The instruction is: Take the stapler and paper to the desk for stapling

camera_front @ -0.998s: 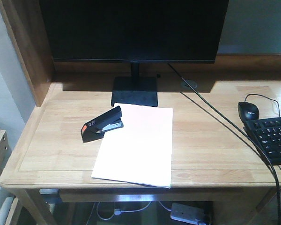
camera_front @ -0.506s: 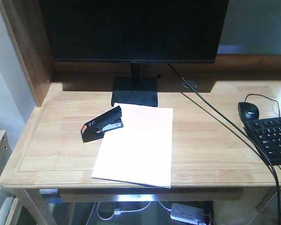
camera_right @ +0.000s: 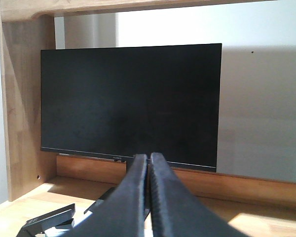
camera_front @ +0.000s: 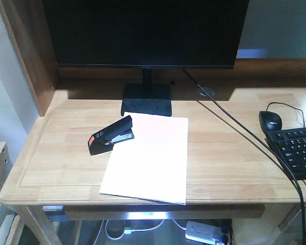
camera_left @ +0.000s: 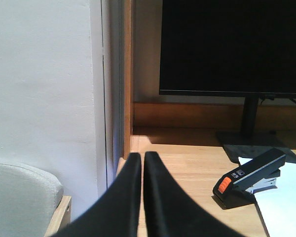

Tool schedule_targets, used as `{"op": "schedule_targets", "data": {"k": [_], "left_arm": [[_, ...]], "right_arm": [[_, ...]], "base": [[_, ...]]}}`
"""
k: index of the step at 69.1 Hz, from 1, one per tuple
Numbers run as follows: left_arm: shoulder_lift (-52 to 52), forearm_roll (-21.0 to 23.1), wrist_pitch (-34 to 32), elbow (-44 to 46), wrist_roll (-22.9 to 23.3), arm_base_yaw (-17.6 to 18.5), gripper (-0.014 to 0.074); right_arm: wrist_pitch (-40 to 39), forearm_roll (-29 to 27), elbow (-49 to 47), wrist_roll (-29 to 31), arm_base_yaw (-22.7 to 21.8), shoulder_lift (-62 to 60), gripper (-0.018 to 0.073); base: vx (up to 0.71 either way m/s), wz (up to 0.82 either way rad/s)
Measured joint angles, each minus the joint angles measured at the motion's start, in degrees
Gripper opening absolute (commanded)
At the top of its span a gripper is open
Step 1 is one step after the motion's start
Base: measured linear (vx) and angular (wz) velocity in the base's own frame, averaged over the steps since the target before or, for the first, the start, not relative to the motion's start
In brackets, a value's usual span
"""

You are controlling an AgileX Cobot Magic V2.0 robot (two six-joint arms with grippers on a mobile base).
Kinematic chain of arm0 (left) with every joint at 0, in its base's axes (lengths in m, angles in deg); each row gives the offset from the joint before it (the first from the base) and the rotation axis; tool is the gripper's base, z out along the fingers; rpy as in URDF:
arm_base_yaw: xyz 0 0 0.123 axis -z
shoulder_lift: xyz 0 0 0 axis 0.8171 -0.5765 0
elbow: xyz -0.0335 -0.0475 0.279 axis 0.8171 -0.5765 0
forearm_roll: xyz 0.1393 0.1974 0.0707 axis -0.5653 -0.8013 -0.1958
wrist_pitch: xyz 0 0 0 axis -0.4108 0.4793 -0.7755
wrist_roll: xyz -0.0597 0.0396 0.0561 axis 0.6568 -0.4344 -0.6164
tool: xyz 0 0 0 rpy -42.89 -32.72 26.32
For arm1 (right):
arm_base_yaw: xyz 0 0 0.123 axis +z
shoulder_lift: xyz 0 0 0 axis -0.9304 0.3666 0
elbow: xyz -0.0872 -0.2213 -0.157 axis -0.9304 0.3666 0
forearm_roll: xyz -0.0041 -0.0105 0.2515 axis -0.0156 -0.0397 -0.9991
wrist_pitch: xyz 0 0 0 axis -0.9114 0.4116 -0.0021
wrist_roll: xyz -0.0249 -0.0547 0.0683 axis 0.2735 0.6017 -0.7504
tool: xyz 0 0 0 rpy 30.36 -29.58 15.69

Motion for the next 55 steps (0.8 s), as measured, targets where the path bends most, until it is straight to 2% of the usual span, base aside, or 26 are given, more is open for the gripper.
{"op": "schedule_targets", "data": {"k": [55], "left_arm": [[0.0, 0.12, 0.0, 0.0, -0.04, 0.0, -0.0006]], "right_arm": [[0.0, 0.0, 0.0, 0.0, 0.0, 0.0, -0.001]], "base": [[0.0, 0.0]]}}
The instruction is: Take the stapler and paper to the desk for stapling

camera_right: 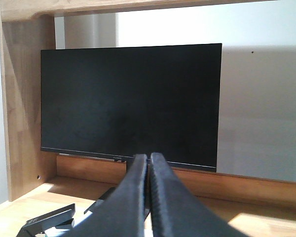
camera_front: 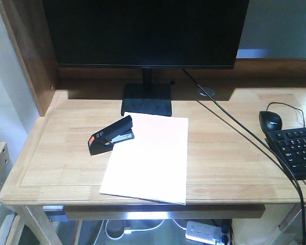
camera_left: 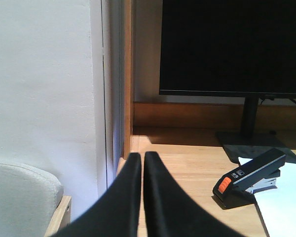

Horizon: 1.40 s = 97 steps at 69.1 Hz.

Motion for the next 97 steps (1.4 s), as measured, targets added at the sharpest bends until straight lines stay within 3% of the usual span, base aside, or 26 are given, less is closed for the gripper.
{"op": "schedule_targets", "data": {"k": [40, 48, 54, 61, 68, 76, 83, 88, 97], "left_arm": [[0.0, 0.0, 0.0, 0.0, -0.03, 0.0, -0.0006], [0.0, 0.0, 0.0, 0.0, -0.03, 0.0, -0.0006], [0.0, 0.0, 0.0, 0.0, -0.03, 0.0, -0.0006], [0.0, 0.0, 0.0, 0.0, -0.03, 0.0, -0.0006], [0.0, 0.0, 0.0, 0.0, -0.03, 0.0, -0.0006], [0.0, 0.0, 0.0, 0.0, -0.03, 0.0, -0.0006], [0.0, 0.0, 0.0, 0.0, -0.03, 0.0, -0.0006], [0.0, 0.0, 0.0, 0.0, -0.03, 0.0, -0.0006], [0.0, 0.0, 0.0, 0.0, -0.03, 0.0, -0.0006]], "right_arm": [[0.0, -0.08, 0.0, 0.07, 0.0, 0.0, -0.001], [1.88, -4.65, 0.0, 4.29, 0.0, 0.0, -0.001], [4.0, -13.53, 0.0, 12.08, 0.0, 0.0, -0.001], [5.67, -27.34, 0.0, 26.12, 0.0, 0.0, -0.001], [6.92, -44.95, 0.0, 45.14, 0.0, 0.0, -0.001], [8.31, -68.07, 0.0, 70.78, 0.0, 0.0, -0.001], [8.73, -85.15, 0.0, 86.96, 0.0, 0.0, -0.001], [8.79, -91.79, 0.0, 93.73, 0.0, 0.0, -0.001], [8.4, -95.28, 0.0, 98.37, -0.67, 0.0, -0.001]], "base": [[0.0, 0.0], [0.0, 0.0], [0.0, 0.0], [0.0, 0.0], [0.0, 0.0], [0.0, 0.0], [0.0, 0.0], [0.0, 0.0], [0.0, 0.0]]}}
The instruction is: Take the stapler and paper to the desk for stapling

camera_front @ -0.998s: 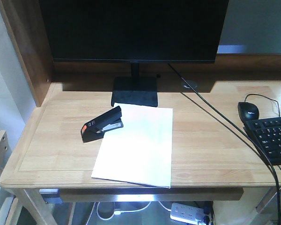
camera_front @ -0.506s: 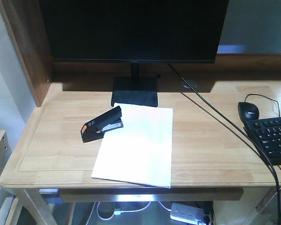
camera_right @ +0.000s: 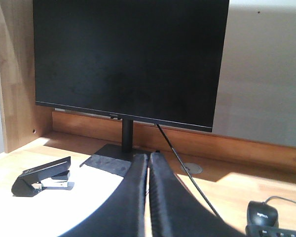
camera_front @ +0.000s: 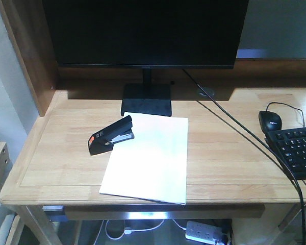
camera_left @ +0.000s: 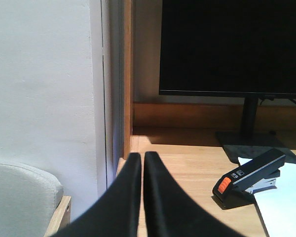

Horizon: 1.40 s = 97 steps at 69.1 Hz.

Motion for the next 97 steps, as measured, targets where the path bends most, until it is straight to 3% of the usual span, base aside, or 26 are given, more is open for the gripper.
{"op": "schedule_targets", "data": {"k": [17, 46, 60, 97], "left_arm": [[0.0, 0.0, 0.0, 0.0, 0.0, 0.0, -0.0006], [0.0, 0.0, 0.0, 0.0, 0.0, 0.0, -0.0006], [0.0, 0.0, 0.0, 0.0, 0.0, 0.0, -0.0006], [0.0, 0.0, 0.0, 0.0, 0.0, 0.0, -0.0006]], "right_arm": [[-1.58, -0.74, 0.98, -2.54, -8.27, -0.9, -0.001], [-6.27, 1.62, 11.17, -5.92, -8.47, -3.14, -0.001], [-10.12, 3.33, 11.48, -5.97, -8.47, -3.14, -0.001], [-10.34, 3.35, 11.52, -5.92, -8.47, -3.14, -0.001]], "base": [[0.0, 0.0], [0.0, 0.0], [0.0, 0.0], [0.0, 0.0]]}}
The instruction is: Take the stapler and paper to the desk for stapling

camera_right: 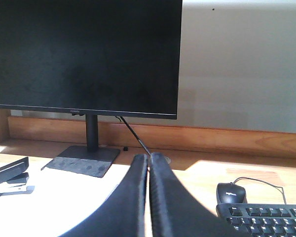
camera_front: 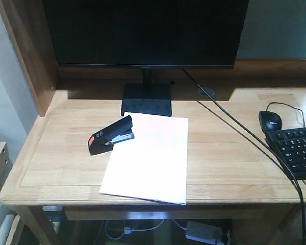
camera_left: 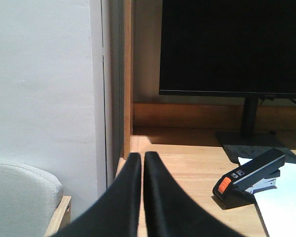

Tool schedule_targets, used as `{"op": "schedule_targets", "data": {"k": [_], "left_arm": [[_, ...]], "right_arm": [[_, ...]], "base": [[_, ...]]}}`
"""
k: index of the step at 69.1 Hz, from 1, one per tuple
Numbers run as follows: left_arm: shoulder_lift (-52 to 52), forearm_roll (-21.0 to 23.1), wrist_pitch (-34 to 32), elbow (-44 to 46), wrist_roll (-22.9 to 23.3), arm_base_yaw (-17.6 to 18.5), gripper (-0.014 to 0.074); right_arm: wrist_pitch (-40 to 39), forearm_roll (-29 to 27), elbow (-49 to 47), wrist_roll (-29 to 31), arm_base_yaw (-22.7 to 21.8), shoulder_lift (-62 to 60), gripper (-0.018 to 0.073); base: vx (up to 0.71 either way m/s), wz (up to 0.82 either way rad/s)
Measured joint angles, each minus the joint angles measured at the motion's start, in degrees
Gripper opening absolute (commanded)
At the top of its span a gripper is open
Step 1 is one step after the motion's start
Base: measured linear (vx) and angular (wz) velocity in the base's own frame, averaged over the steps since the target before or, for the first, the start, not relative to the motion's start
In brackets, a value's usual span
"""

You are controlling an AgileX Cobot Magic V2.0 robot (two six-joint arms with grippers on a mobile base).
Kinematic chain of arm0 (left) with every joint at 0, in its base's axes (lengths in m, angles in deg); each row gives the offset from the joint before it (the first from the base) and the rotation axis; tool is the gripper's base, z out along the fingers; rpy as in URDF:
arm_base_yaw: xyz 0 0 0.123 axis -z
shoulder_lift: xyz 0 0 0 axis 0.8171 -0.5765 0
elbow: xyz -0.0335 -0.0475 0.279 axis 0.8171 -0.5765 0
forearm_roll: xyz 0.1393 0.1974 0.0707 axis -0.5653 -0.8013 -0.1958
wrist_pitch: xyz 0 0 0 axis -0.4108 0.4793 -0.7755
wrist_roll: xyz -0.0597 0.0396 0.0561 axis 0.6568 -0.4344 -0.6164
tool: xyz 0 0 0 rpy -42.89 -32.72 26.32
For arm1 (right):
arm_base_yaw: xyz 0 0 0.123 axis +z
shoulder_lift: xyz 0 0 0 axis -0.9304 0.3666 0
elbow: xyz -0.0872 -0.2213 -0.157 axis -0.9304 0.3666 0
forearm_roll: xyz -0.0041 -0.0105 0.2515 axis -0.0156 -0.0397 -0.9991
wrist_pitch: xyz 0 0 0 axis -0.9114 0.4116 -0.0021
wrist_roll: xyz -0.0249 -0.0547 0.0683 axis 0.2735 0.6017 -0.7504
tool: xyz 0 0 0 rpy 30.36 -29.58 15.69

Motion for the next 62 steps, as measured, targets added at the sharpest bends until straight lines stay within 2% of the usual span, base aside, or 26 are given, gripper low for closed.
{"op": "schedule_targets", "data": {"k": [62], "left_arm": [[0.0, 0.0, 0.0, 0.0, 0.0, 0.0, -0.0006]], "right_arm": [[0.0, 0.0, 0.0, -0.05, 0.0, 0.0, -0.001]], "base": [[0.0, 0.0]]}}
